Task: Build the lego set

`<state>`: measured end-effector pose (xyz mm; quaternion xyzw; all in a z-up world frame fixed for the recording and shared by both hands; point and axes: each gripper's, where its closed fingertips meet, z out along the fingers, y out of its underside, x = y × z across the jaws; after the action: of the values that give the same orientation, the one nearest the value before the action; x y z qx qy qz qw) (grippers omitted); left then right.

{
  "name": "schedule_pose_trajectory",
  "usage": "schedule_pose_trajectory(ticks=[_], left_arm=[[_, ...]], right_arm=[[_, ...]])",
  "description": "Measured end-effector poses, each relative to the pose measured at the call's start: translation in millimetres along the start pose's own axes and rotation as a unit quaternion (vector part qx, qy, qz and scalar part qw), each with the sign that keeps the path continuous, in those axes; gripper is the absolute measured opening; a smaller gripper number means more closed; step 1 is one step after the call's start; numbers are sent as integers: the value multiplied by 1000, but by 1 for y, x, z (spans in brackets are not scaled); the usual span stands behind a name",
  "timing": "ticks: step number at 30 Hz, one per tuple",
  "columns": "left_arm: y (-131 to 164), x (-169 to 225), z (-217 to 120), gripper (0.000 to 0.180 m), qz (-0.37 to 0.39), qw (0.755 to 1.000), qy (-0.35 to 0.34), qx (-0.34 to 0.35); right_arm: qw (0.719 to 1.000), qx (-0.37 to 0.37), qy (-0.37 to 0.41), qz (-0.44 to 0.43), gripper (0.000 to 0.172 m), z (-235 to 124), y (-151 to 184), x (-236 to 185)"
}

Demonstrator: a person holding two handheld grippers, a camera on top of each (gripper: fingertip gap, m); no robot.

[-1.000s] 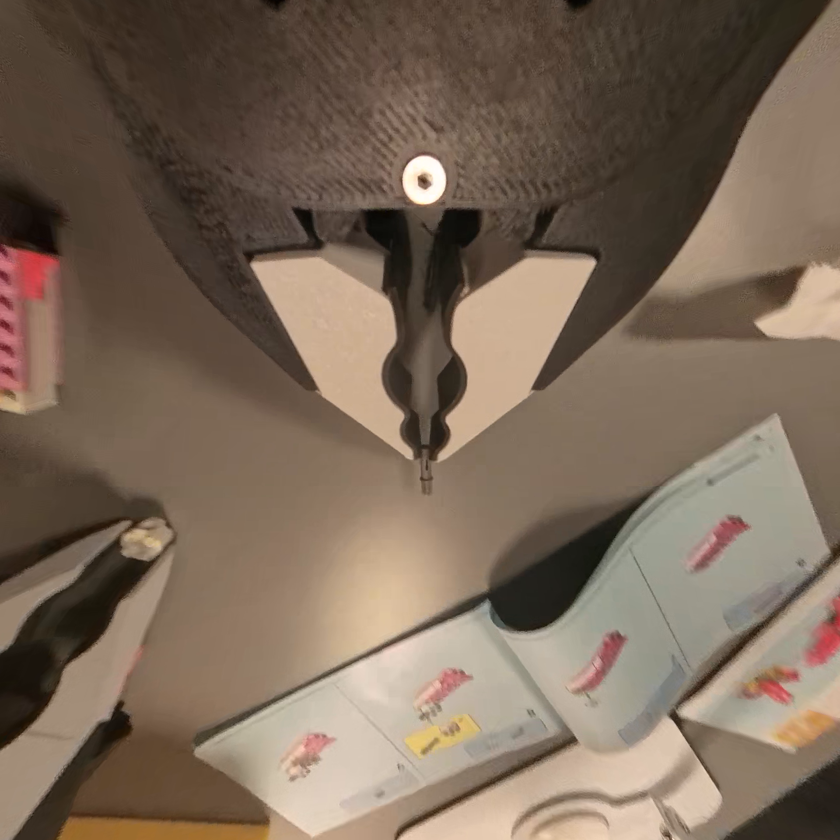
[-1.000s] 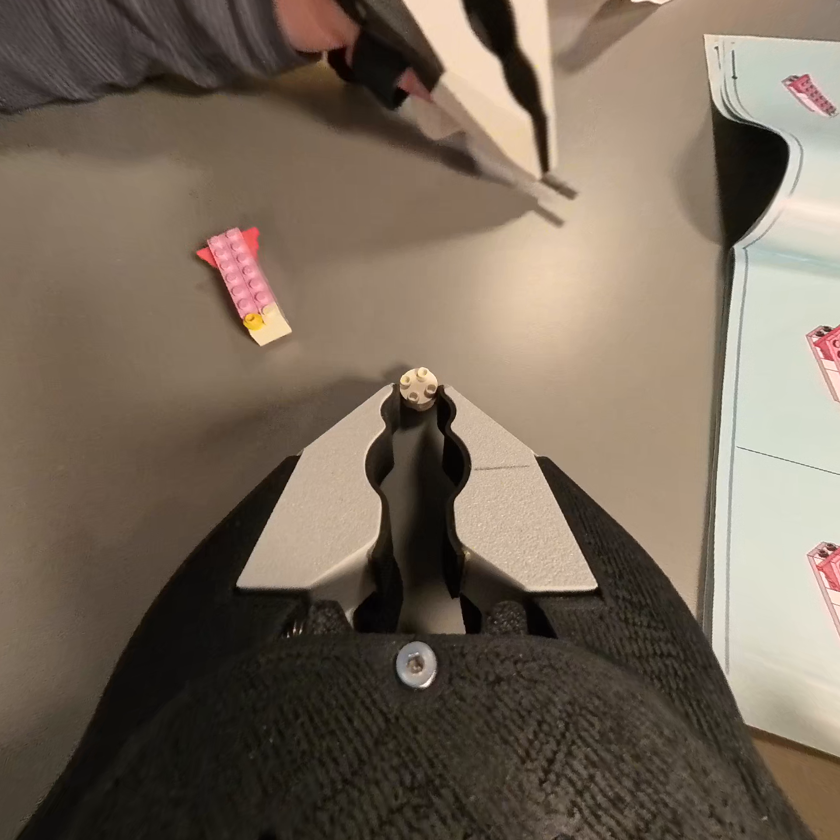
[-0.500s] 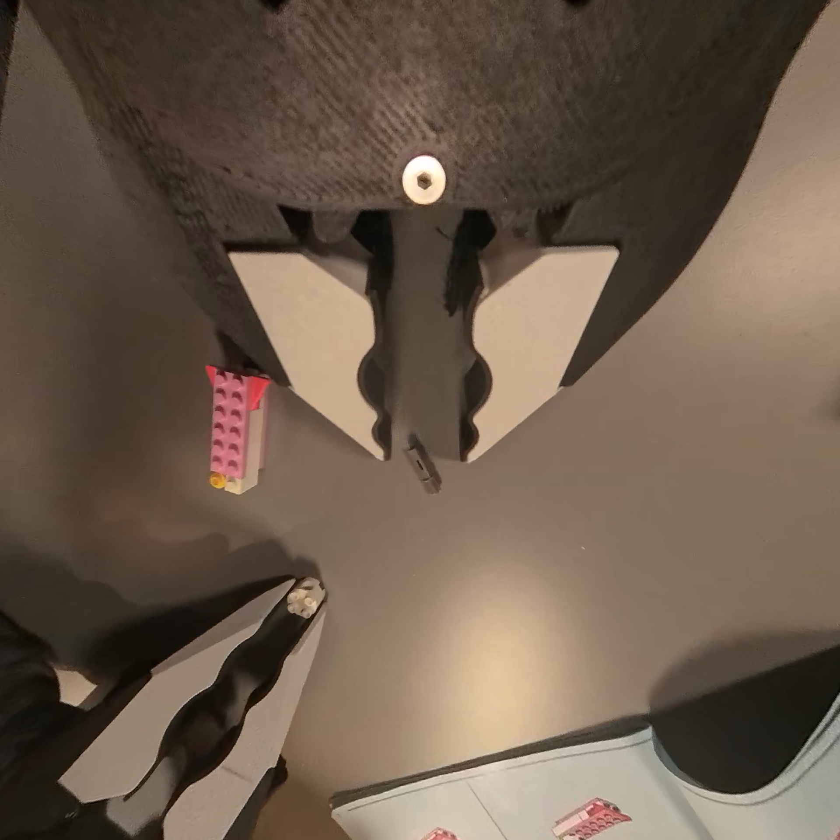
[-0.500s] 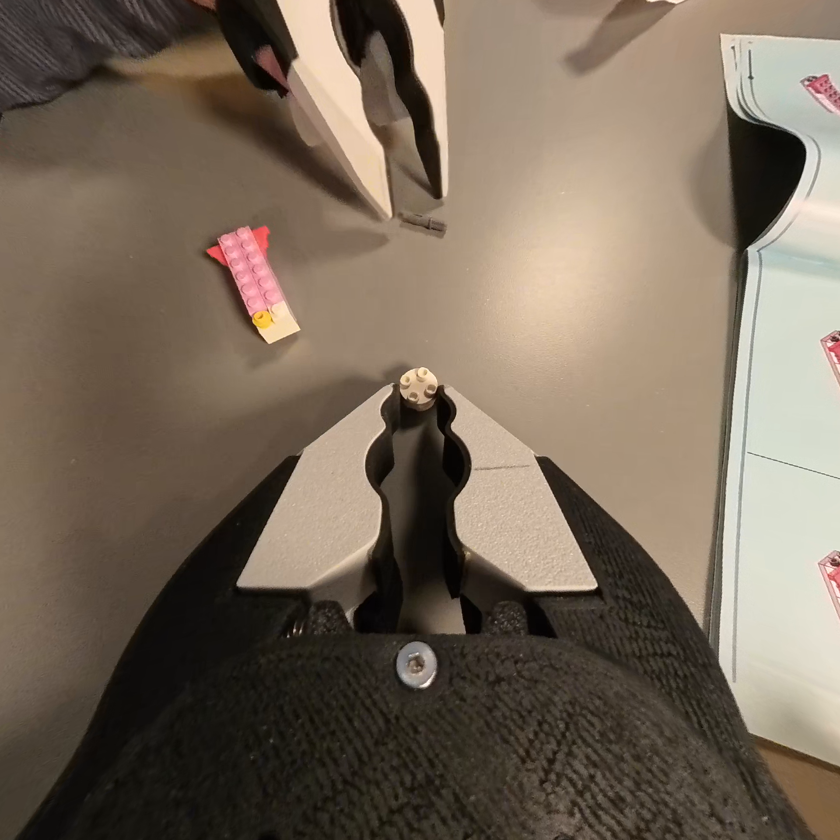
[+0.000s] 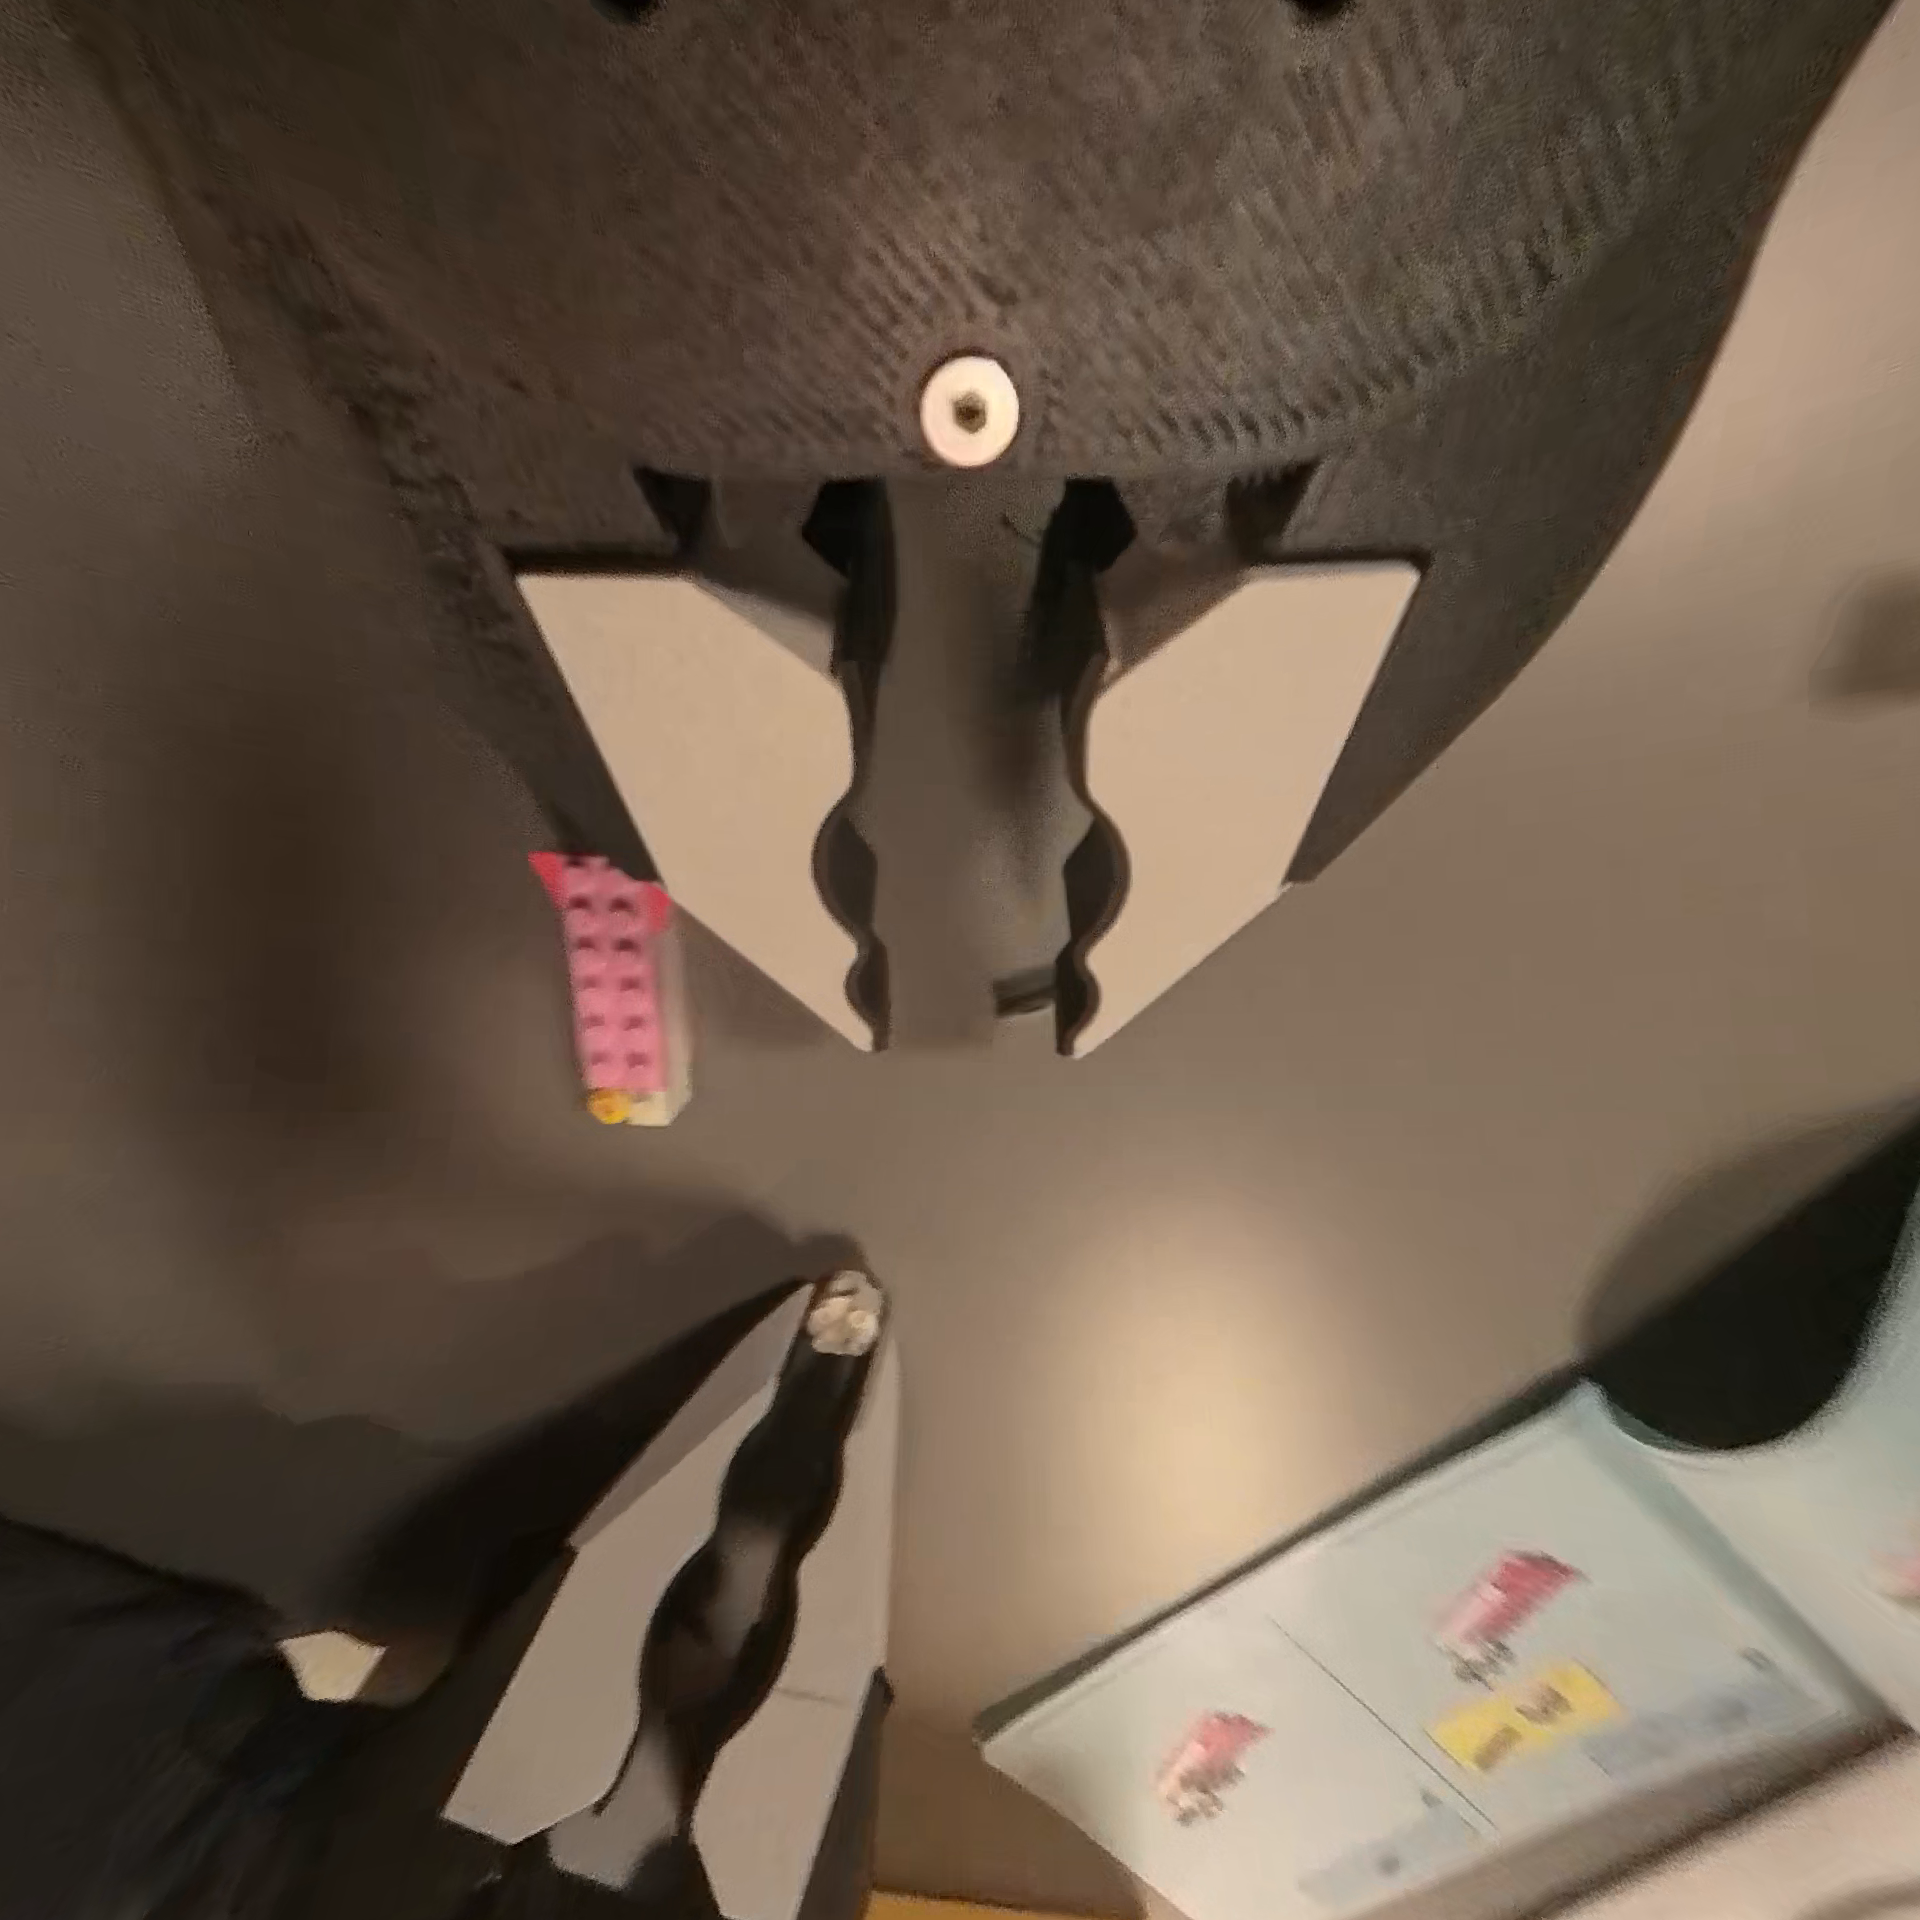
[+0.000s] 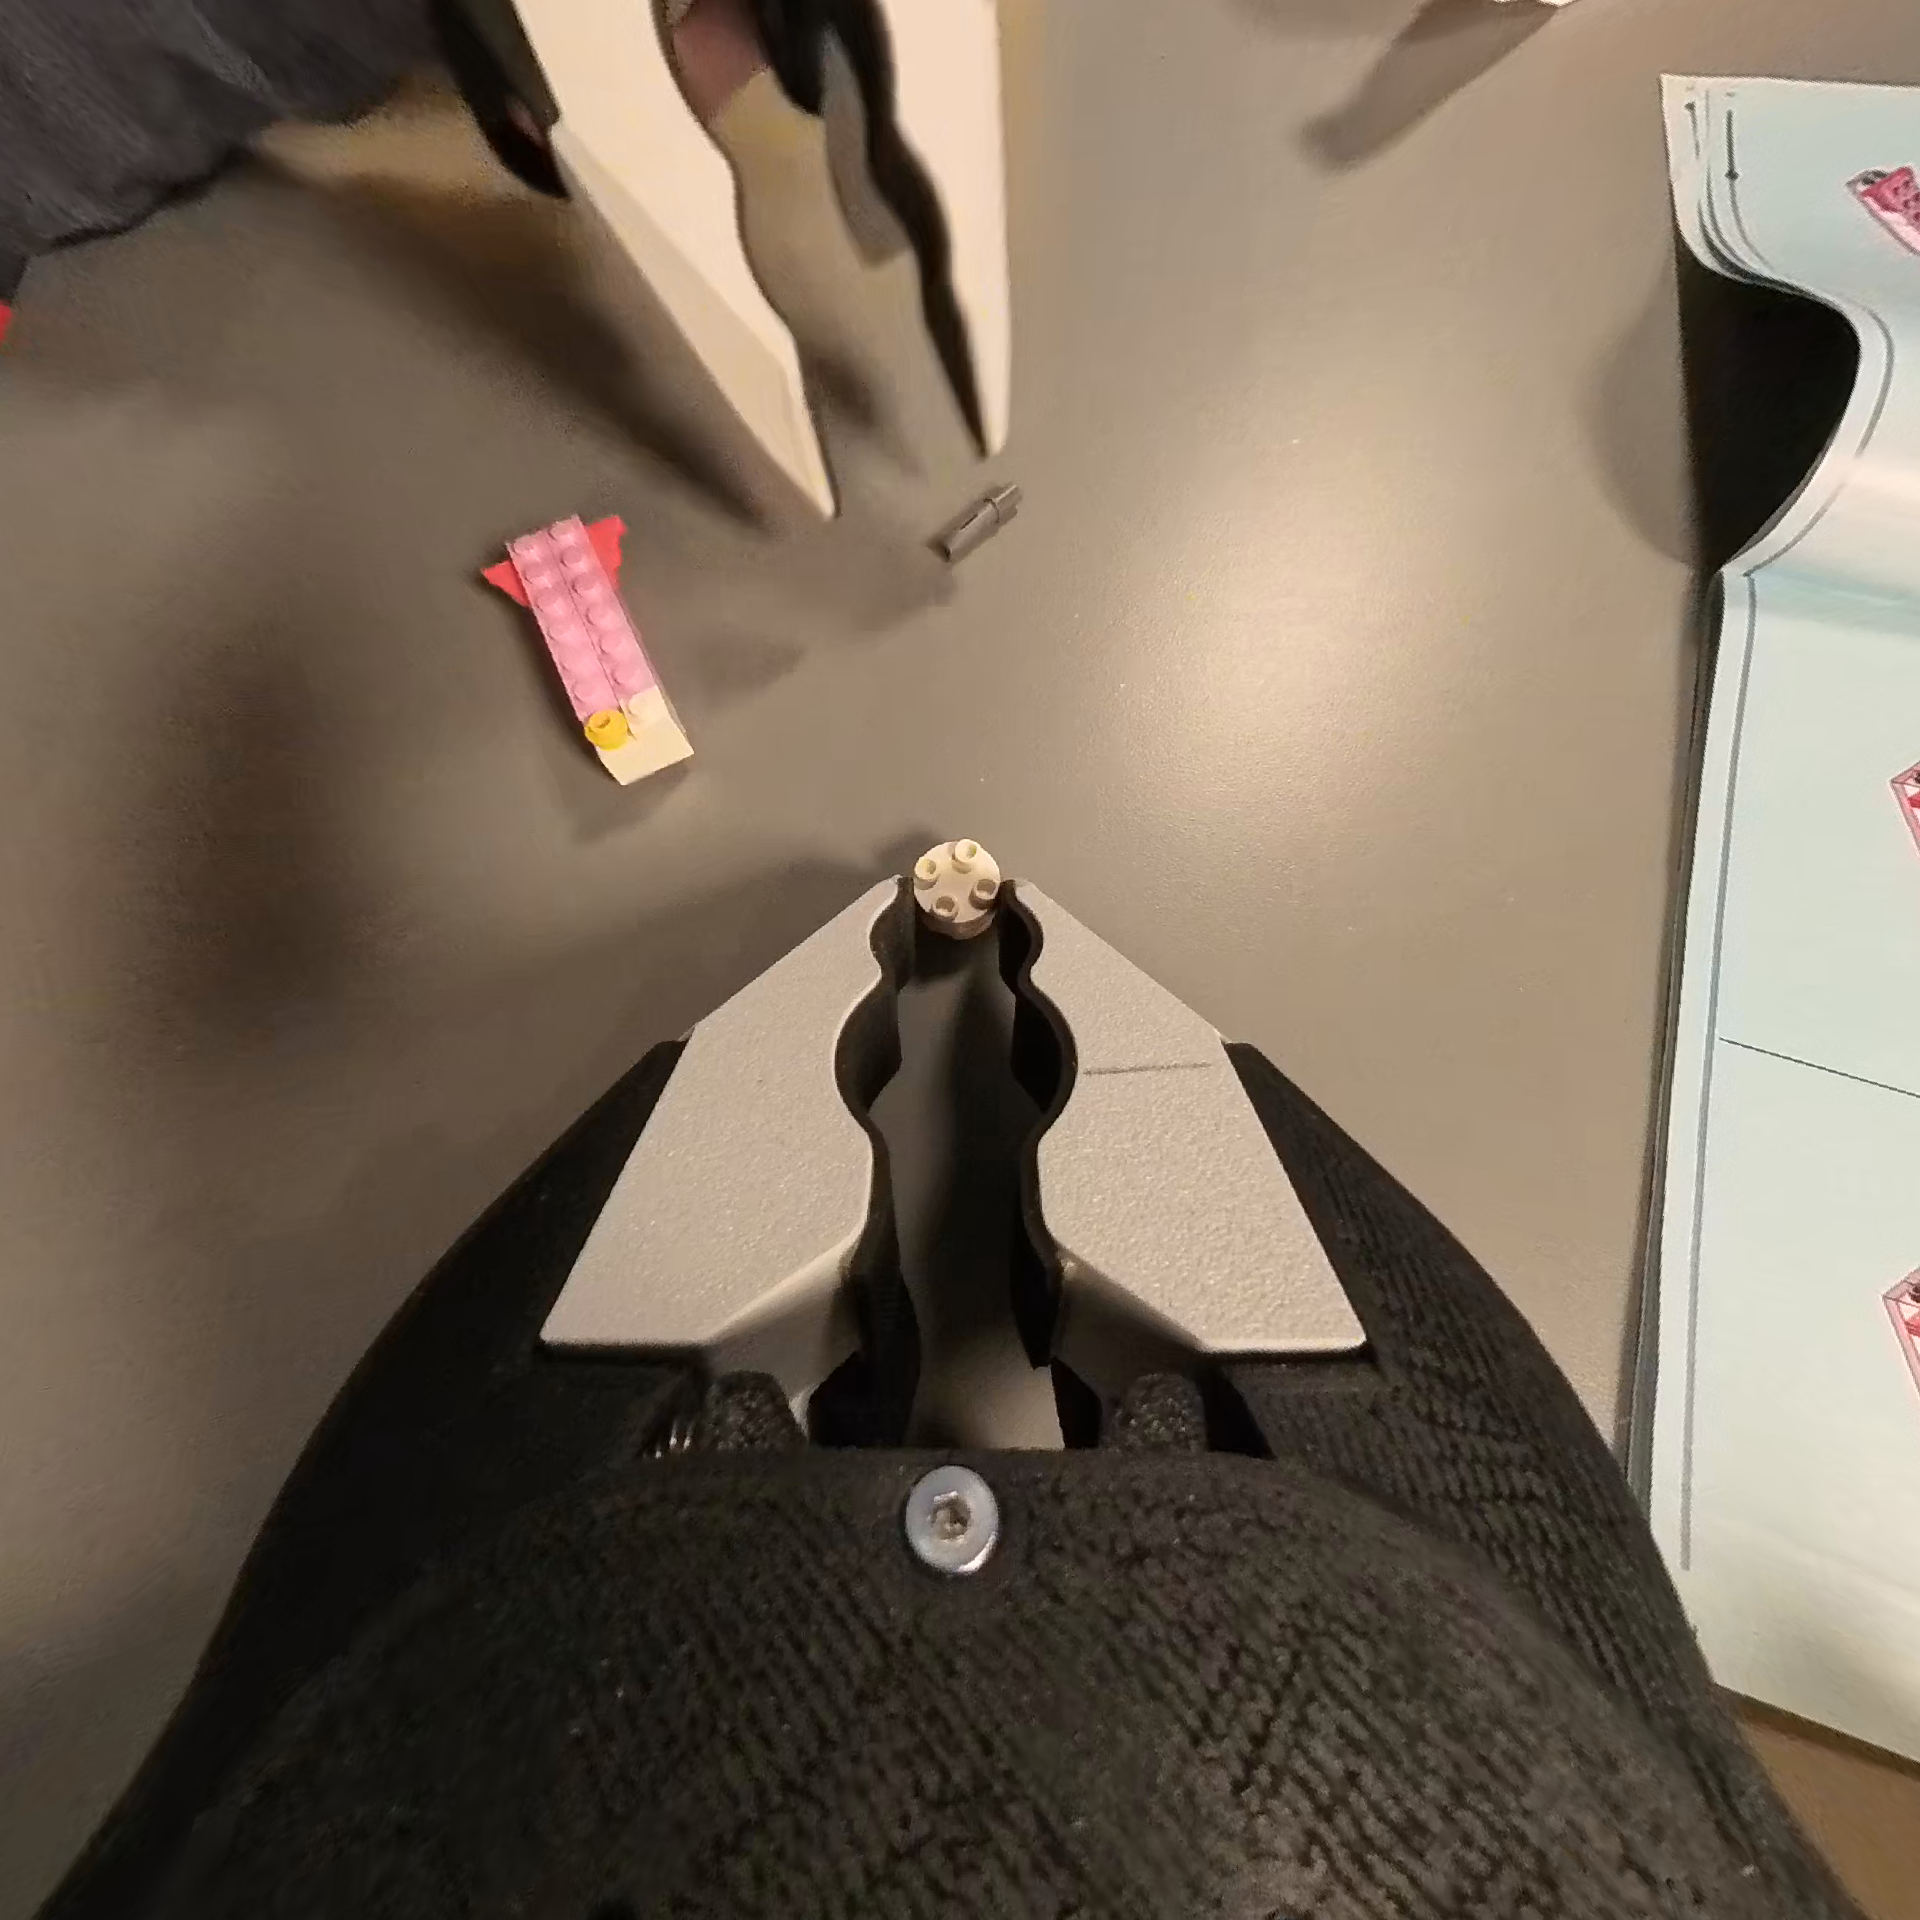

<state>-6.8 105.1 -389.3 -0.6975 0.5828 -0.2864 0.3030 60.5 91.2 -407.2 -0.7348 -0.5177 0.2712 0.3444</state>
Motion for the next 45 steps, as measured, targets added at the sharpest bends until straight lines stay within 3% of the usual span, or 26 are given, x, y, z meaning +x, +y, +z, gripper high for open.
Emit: schedule_pose_trajectory(ticks=[4, 7, 10, 28, 35, 45], left_arm=[[1, -12, -3, 51, 63, 998, 25, 18], [-1, -6, 2, 51, 86, 993, 80, 26], [8, -11, 11, 51, 88, 992, 92, -12], [18, -6, 9, 10, 91, 992, 90, -9], [16, -5, 11, 17, 92, 992, 86, -7], [16, -5, 12, 5, 87, 992, 88, -7]], right_arm=[[1000, 0, -3, -1, 14, 0, 0, -1], [1000, 0, -4, -1, 14, 0, 0, -1], [1000, 0, -6, -2, 14, 0, 0, -2], [1000, 1, -8, -2, 14, 0, 0, -3], [1000, 12, -8, -10, 29, -2, -2, -5], [1000, 5, 5, 0, 26, -1, 0, 0]])
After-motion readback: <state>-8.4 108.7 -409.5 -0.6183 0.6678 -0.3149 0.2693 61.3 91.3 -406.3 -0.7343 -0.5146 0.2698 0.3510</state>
